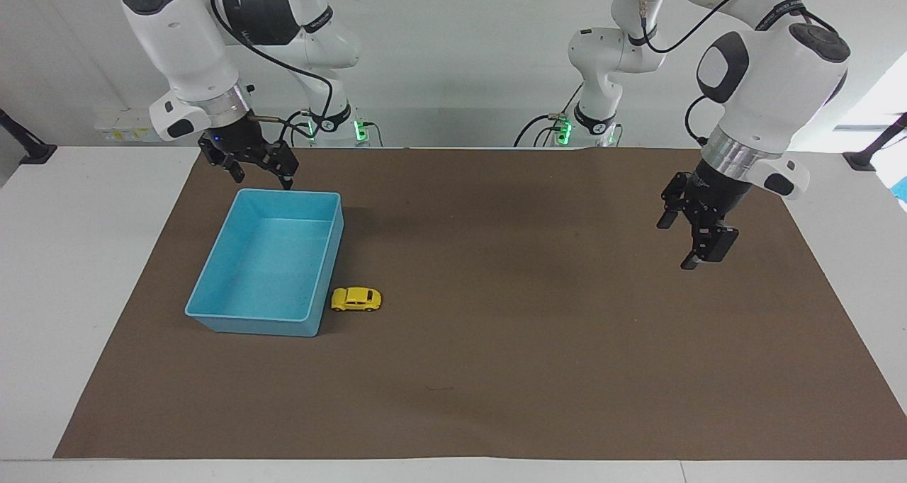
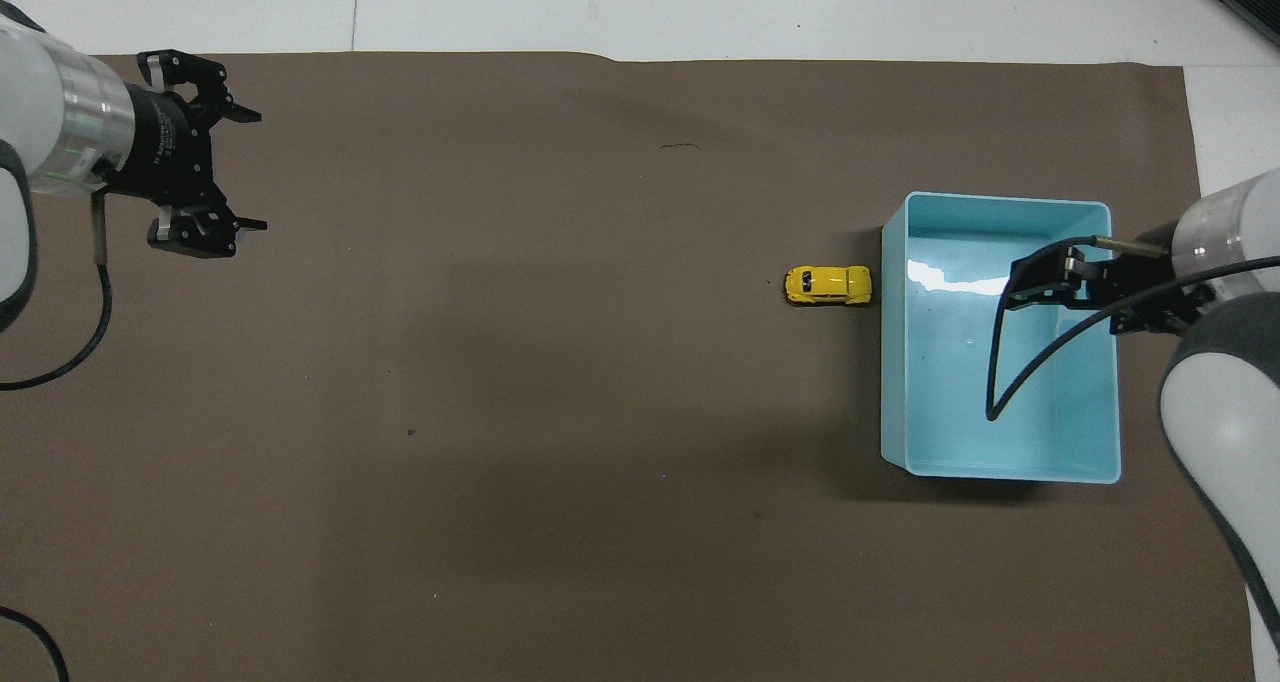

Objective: Wind up and store yellow beetle car
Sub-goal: 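Lower the right gripper over the car beside the blue box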

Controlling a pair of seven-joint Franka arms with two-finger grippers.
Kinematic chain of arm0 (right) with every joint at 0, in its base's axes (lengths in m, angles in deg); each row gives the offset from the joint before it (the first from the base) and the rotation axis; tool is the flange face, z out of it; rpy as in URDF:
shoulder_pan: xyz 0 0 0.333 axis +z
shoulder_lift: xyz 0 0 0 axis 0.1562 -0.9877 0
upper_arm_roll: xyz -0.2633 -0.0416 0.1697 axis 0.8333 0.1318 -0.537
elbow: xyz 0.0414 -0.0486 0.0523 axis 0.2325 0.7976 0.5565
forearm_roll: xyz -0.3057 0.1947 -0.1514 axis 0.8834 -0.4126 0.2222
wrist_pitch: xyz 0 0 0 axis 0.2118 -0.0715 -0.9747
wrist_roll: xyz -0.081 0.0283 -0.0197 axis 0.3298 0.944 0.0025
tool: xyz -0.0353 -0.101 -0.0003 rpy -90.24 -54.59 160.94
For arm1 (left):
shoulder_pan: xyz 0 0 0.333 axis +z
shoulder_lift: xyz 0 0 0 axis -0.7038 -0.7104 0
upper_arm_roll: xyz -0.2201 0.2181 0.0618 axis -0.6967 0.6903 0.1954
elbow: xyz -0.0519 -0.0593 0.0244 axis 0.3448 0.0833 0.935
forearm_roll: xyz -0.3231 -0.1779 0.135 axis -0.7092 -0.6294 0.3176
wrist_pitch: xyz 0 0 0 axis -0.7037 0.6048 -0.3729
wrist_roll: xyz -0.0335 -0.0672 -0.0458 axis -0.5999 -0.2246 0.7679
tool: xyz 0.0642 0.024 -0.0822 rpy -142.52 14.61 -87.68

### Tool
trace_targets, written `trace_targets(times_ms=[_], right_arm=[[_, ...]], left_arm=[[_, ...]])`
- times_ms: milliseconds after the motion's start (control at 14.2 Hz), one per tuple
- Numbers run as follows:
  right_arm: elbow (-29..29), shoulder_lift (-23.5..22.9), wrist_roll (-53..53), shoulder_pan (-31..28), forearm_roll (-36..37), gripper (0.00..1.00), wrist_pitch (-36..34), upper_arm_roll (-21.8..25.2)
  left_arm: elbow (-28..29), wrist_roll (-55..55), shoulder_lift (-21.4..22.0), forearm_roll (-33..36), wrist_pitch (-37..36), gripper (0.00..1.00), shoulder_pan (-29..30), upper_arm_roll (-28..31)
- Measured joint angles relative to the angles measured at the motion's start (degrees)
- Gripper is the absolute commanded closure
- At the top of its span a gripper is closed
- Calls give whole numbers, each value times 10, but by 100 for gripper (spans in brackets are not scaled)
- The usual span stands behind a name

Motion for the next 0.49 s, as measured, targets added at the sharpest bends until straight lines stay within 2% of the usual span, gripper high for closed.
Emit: trace_targets(times_ms=[351,492], right_arm=[[28,-9,-119,31,0,0,43,0],[31,-19,-183,46,1,0,63,0]], left_arm=[[-18,-70,9,1,-19,0,1,5],[-22,-135,25,1,-60,0,1,19]])
